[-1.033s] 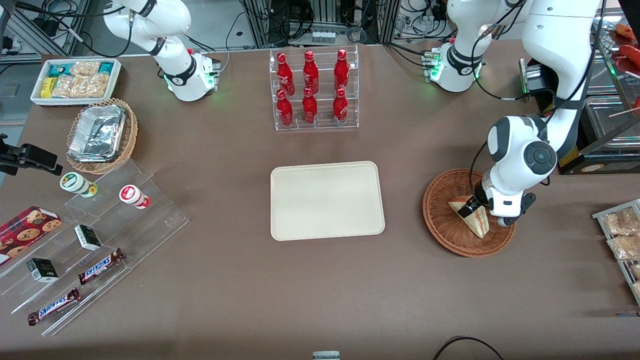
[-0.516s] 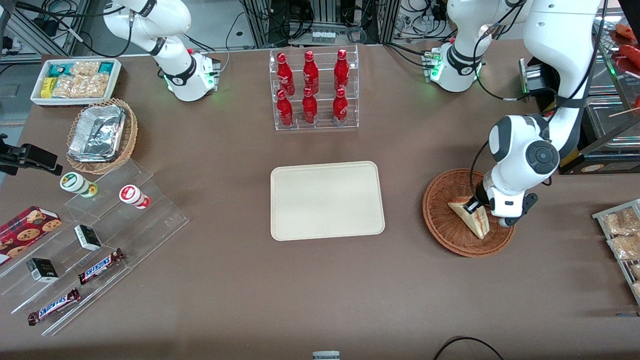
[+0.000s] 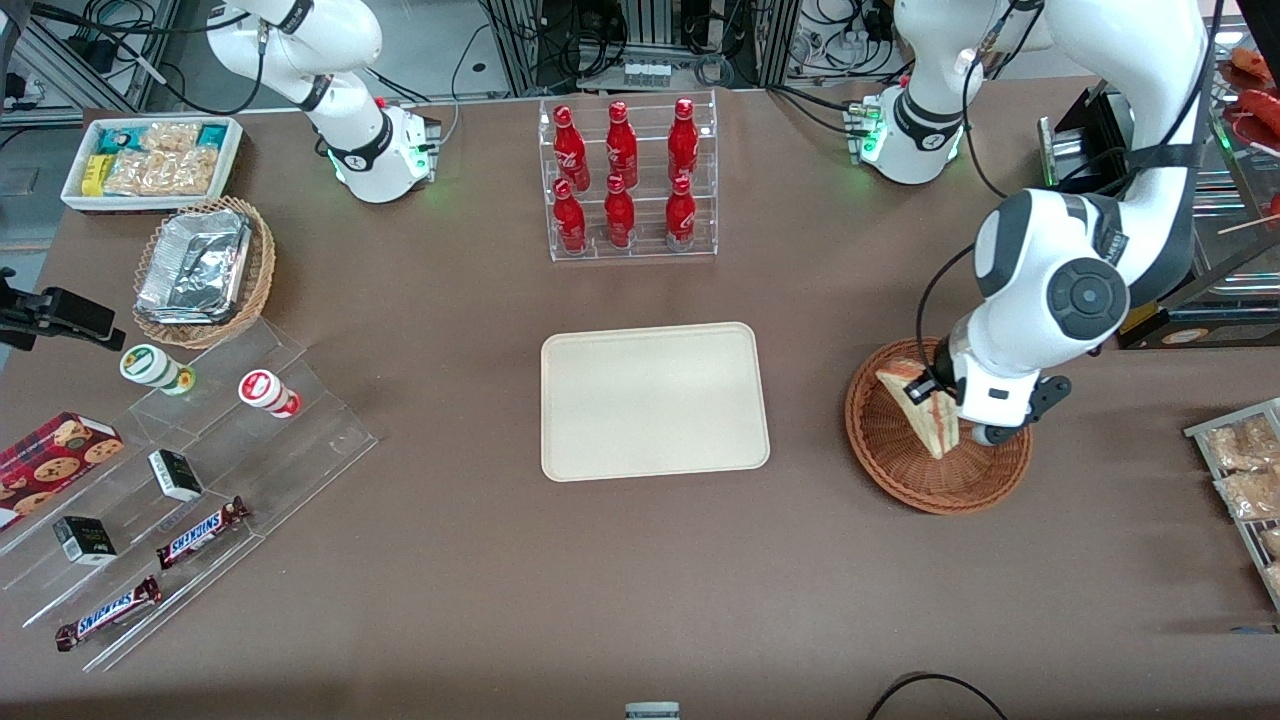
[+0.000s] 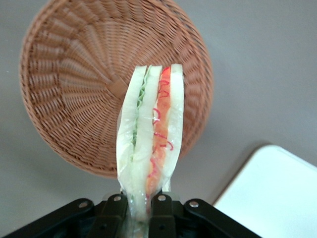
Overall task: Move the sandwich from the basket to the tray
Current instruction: 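Lift the sandwich and carry it with the left gripper over the cream tray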
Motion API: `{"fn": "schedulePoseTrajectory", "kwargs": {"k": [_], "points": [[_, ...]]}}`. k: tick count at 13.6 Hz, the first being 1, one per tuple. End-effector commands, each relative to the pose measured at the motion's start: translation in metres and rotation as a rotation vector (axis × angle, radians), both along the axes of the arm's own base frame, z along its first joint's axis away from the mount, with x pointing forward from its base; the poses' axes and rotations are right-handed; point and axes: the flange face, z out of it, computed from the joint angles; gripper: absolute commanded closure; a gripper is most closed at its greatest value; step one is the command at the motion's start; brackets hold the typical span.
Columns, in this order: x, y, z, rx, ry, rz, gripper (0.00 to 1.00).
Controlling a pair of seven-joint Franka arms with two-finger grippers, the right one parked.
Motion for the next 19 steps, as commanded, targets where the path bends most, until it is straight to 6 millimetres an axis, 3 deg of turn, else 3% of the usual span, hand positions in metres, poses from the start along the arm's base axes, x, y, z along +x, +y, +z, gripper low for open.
{"fn": "schedulePoseTrajectory", "kwargs": {"k": [1, 6, 9, 11, 13, 14, 19], "points": [[-0.001, -0.048, -0.003, -0.004, 0.013, -0.067, 1.0], [-0.002, -0.203, -0.036, -0.017, 0.01, -0.207, 1.0], [-0.027, -0.273, -0.069, -0.013, 0.021, -0.29, 1.0], [-0.033, -0.32, -0.091, -0.03, -0.017, -0.269, 1.0], [-0.041, -0.351, -0.103, -0.04, -0.043, -0.241, 1.0], [-0.046, -0.357, -0.105, -0.041, -0.044, -0.249, 1.0], [-0.058, -0.368, -0.111, -0.029, -0.039, -0.255, 1.0]]}}
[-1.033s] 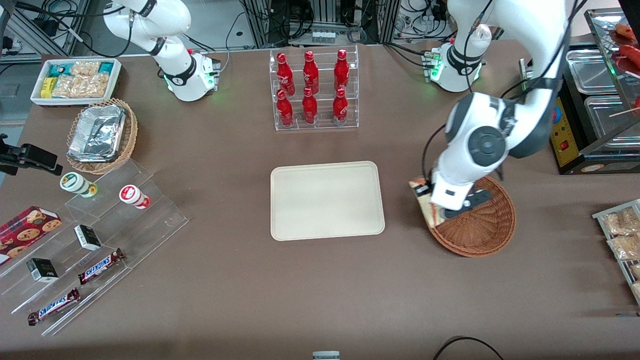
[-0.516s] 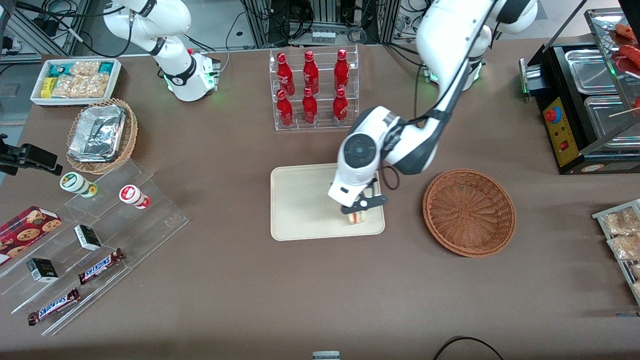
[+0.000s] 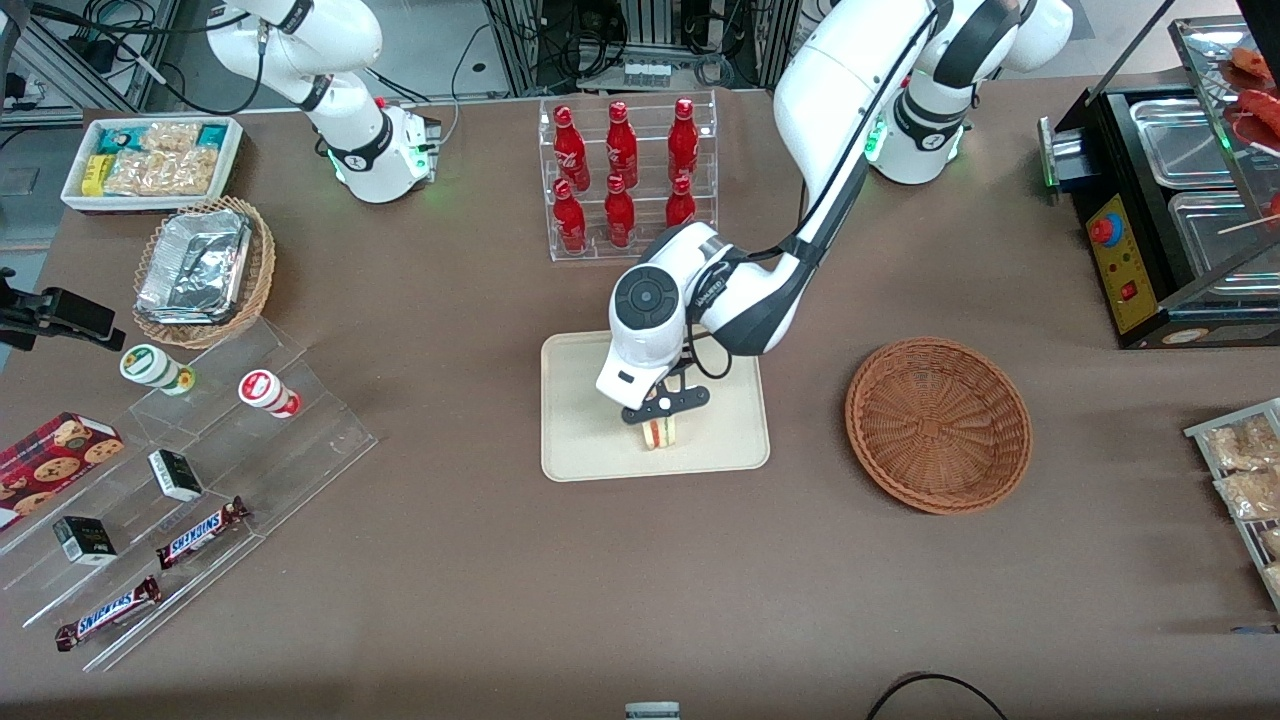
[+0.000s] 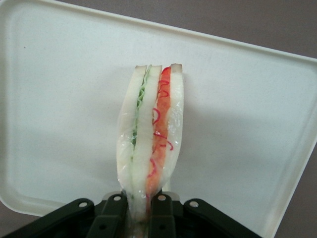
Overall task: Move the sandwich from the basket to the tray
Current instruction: 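Lift the sandwich and carry it with the left gripper over the cream tray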
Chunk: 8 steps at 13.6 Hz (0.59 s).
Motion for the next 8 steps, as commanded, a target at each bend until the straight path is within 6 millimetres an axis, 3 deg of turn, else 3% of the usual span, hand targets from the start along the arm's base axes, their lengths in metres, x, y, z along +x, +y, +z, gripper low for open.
{"fn": "schedulePoseTrajectory", "kwargs": {"k": [1, 6, 7, 8], "points": [[-0.005, -0.01, 0.001, 0.008, -0.003, 0.031, 1.0], [-0.016, -0.018, -0.019, 0.036, 0.005, 0.047, 1.0], [-0.015, -0.018, -0.018, 0.032, 0.007, 0.051, 0.83], [-0.015, -0.018, -0.018, 0.032, 0.007, 0.048, 0.01]]}}
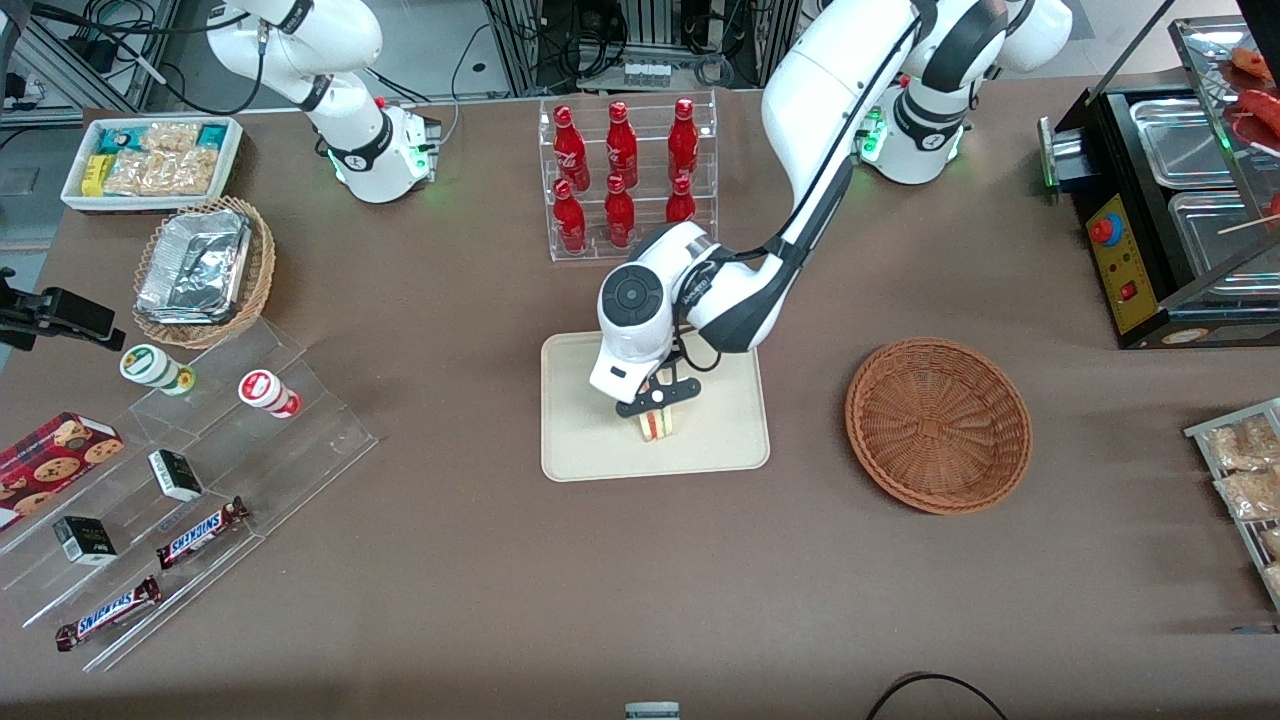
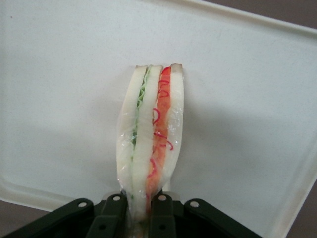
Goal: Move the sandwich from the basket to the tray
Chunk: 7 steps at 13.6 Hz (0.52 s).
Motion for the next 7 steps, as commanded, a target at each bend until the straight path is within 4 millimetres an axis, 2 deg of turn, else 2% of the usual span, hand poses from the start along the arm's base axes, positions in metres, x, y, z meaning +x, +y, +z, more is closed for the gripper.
{"fn": "schedulePoseTrajectory", "kwargs": {"k": [1, 3, 7], "points": [[0.004, -0.005, 0.008, 0.0, -0.019, 0.021, 0.0], [0.007, -0.003, 0.021, -0.009, -0.025, 0.023, 0.0], [0.014, -0.007, 0.084, -0.016, -0.033, 0.007, 0.0]]}}
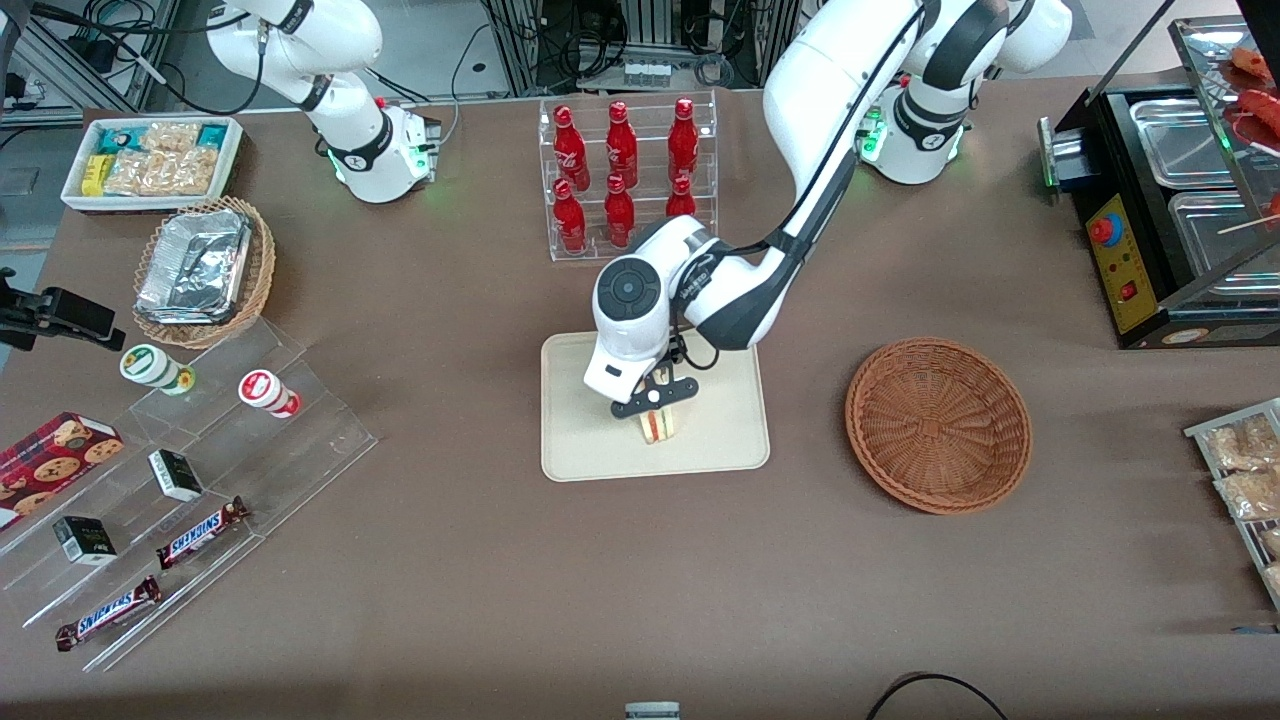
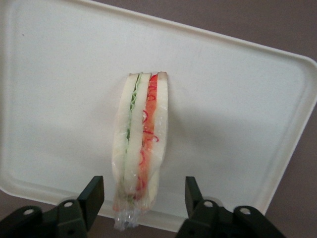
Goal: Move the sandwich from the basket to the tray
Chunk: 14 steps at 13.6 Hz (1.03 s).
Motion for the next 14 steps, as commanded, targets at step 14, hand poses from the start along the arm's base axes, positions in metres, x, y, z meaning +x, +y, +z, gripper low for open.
{"fn": "schedulePoseTrajectory", "kwargs": {"k": [14], "points": [[0.079, 0.2, 0.16, 0.099, -0.009, -0.014, 0.0]]}}
